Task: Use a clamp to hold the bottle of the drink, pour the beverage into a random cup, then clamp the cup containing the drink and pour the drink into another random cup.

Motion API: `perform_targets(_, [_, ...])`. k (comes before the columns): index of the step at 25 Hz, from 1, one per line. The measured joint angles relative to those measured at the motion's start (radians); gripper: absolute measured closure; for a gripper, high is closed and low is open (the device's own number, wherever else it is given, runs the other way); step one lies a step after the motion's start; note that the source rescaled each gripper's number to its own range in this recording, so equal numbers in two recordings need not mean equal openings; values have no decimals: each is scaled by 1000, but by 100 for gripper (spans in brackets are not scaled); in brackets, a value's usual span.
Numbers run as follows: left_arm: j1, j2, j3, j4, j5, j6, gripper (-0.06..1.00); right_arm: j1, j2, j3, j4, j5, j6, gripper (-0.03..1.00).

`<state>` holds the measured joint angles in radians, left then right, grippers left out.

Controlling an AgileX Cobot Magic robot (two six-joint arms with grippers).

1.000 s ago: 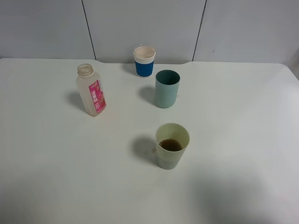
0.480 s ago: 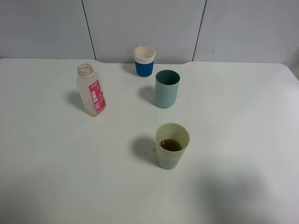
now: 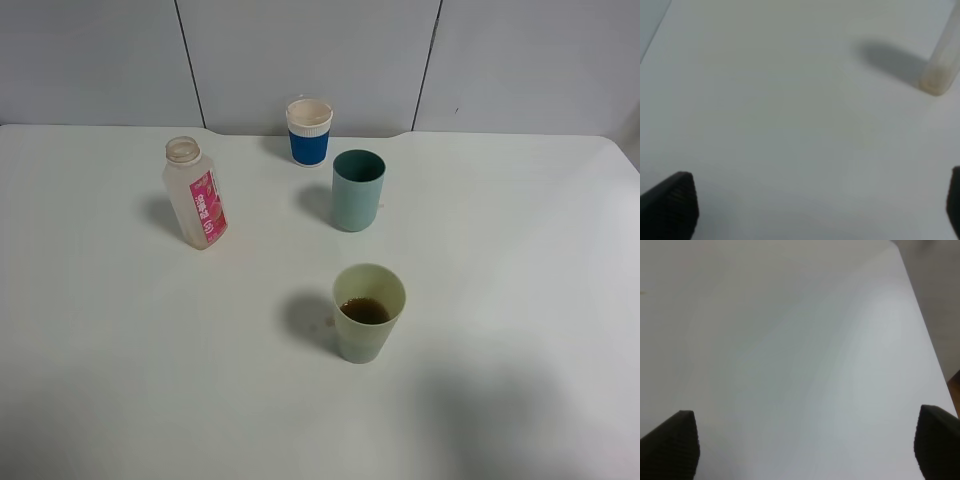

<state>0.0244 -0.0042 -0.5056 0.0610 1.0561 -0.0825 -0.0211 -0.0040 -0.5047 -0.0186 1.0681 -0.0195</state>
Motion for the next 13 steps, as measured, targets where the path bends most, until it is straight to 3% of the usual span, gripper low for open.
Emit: perform_targets(13, [0, 0, 0, 0, 0, 0, -6, 0, 0, 0, 0, -3, 0, 44])
